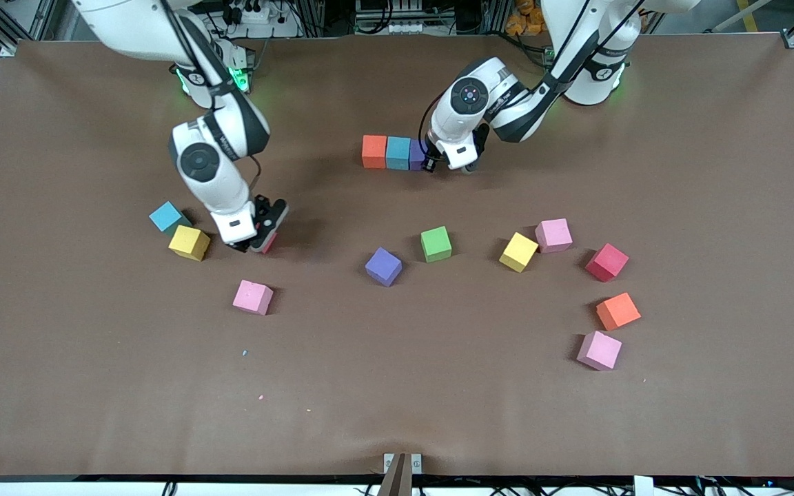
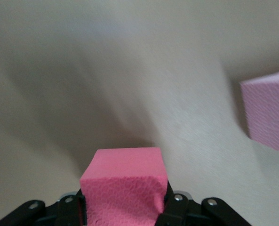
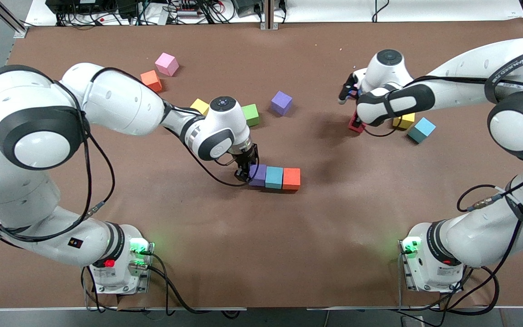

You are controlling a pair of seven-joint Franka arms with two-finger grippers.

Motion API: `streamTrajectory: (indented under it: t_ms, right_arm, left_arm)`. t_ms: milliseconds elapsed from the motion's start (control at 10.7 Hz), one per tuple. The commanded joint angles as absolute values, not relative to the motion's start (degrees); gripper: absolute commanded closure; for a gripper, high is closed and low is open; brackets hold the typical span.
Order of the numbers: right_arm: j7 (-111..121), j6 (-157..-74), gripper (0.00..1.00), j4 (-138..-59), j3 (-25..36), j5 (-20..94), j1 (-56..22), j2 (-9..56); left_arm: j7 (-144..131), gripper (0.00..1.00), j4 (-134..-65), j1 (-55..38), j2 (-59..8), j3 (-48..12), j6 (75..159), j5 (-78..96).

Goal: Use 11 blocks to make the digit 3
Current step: 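Grasp the red block with the right gripper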

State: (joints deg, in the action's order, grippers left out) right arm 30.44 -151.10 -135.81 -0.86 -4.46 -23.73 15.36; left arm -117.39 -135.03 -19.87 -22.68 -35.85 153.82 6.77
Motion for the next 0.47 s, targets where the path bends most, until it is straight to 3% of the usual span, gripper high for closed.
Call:
streamTrajectory:
  t_ms: [0, 373]
  right_arm:
    - [17.29, -147.32, 0.84, -134.4, -0.97, -4.66, -28.72, 13.54]
    - [-3.03, -140.8, 0.84, -130.61, -1.75, -4.22, -34.27, 13.18]
  left_arm:
    - [-117.68, 0.01, -134.91, -20.13, -22.68, -36.21, 154.51, 8.09]
    - [-117.69, 0.0, -134.91, -19.43, -19.53, -37.08, 153.9, 8.09]
